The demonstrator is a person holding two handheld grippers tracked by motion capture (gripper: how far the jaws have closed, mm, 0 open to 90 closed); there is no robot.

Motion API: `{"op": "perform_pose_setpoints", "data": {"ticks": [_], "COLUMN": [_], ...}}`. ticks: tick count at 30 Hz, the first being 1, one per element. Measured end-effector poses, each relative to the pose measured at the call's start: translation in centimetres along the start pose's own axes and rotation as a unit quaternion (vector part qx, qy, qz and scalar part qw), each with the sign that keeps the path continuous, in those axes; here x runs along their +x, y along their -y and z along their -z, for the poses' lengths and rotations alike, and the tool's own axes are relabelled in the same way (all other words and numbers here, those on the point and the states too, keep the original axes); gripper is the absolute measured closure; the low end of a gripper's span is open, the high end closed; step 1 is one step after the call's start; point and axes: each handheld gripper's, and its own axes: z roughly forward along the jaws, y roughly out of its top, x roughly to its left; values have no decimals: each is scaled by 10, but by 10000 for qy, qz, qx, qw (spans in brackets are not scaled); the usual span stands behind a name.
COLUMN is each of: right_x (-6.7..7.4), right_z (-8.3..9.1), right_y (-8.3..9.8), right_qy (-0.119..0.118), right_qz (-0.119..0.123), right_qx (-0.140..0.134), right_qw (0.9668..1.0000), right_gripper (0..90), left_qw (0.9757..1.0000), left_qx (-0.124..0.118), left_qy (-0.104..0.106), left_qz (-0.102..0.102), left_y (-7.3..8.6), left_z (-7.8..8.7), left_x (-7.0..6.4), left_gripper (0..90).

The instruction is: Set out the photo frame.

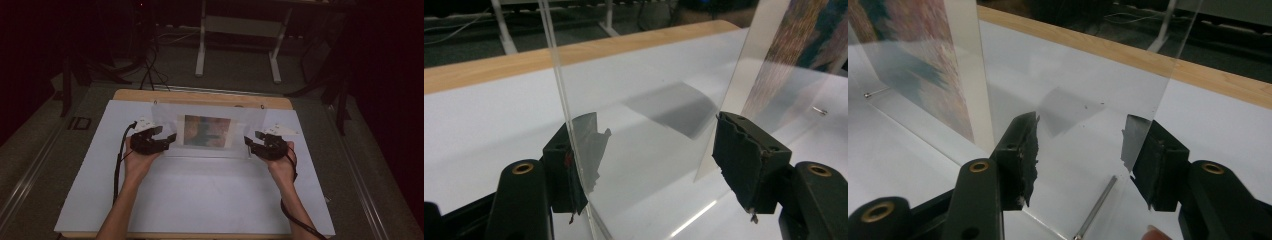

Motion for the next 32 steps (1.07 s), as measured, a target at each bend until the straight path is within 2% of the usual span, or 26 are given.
{"op": "perform_pose_setpoints", "data": {"ticks": [1, 7, 14, 17, 23, 26, 28, 31, 32], "right_x": [4, 7, 1, 1, 0, -3, -4, -9, -12], "right_z": [6, 15, 10, 10, 11, 15, 22, 36, 40], "right_y": [3, 13, 12, 13, 15, 15, 16, 19, 20], "right_qy": [7, -52, -138, -193, -231, -292, -351, -371, -357], "right_qz": [2, -96, -147, -157, -120, -191, -232, -270, -242], "right_qx": [54, 141, 93, 72, 140, 99, 61, 13, 21], "right_qw": [10000, 9998, 9998, 9997, 9996, 9993, 9991, 9989, 9991], "right_gripper": [476, 475, 470, 462, 420, 377, 368, 351, 349], "left_qw": [10000, 9998, 10000, 9998, 9999, 9994, 9989, 9985, 9985], "left_qx": [19, 205, 84, 74, 52, -207, -366, -458, -458], "left_qy": [-8, -17, -10, 160, 125, 156, 187, 56, 56], "left_qz": [-16, -17, -3, 122, 40, 221, 235, 281, 281], "left_y": [1, 3, 3, 5, 5, 5, 8, 17, 17], "left_z": [3, 11, 6, 4, 6, 15, 25, 41, 41], "left_x": [-3, -15, -11, -8, -10, -8, -7, -2, -2], "left_gripper": [342, 343, 338, 316, 289, 281, 279, 275, 275]}}
